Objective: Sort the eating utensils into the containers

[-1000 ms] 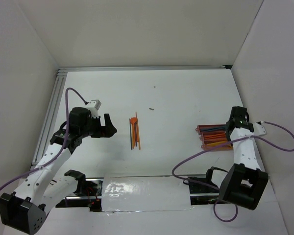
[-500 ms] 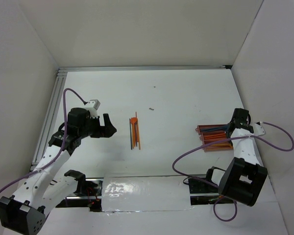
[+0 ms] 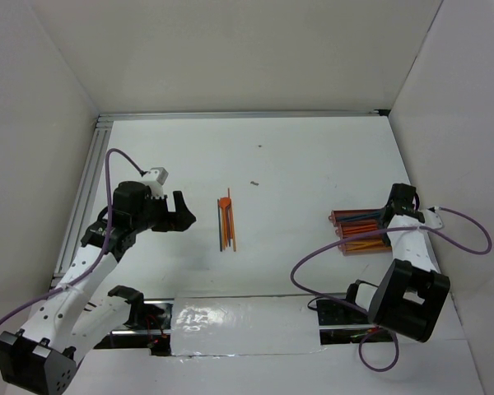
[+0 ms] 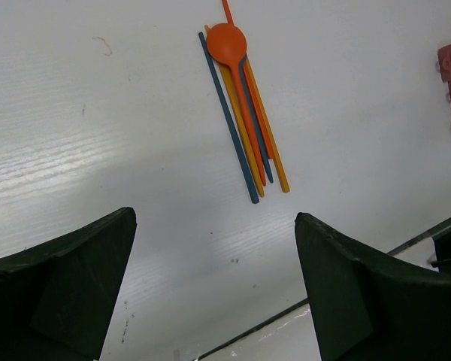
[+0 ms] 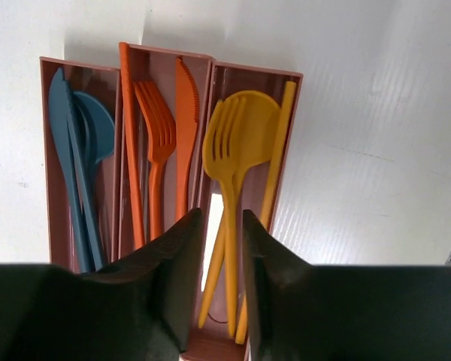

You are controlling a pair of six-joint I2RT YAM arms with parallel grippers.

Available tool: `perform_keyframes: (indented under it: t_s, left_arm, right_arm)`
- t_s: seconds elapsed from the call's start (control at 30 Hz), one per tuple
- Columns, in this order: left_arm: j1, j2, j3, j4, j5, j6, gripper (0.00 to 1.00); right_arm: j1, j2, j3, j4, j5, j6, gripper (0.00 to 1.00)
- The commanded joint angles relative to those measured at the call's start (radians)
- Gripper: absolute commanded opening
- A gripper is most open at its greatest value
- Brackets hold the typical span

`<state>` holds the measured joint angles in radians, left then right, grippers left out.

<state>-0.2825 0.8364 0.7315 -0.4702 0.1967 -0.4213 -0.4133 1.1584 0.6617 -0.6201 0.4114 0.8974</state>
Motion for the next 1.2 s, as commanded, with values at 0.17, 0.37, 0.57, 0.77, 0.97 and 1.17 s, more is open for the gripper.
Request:
perform_keyframes:
  t_s: [0.17, 0.37, 0.57, 0.77, 0.97, 1.17]
  left_arm:
    - [-0.001, -0.019, 0.017, 0.025, 0.010, 0.001, 1.00]
    - [-0.003, -0.003, 0.019, 0.038, 0.023, 0.000, 1.00]
    - [0.000, 0.027, 0.032, 0.008, -0.002, -0.017, 1.00]
    - [0.000, 0.020, 0.039, -0.010, -0.046, -0.027, 1.00]
    - [-0.001, -0.008, 0.031, 0.005, -0.046, -0.024, 1.00]
    - [0.000, -0.014, 0.034, 0.005, -0.043, -0.017, 1.00]
  right_arm:
    - [-0.004, -0.040, 0.107, -0.036, -0.032, -0.020, 0.41]
    - [0.336, -0.094, 0.275, 0.086, -0.096, -0.097, 0.43]
    - [0.951, 0.207, 0.464, 0.123, -0.007, -0.156, 0.47]
    - [1.194, 0.452, 0.576, 0.163, -0.063, -0.222, 0.43]
    - [1.300, 0.613, 0.621, 0.166, -0.101, -0.230, 0.39]
    - [1.335, 0.704, 0.633, 0.186, -0.138, -0.227, 0.37]
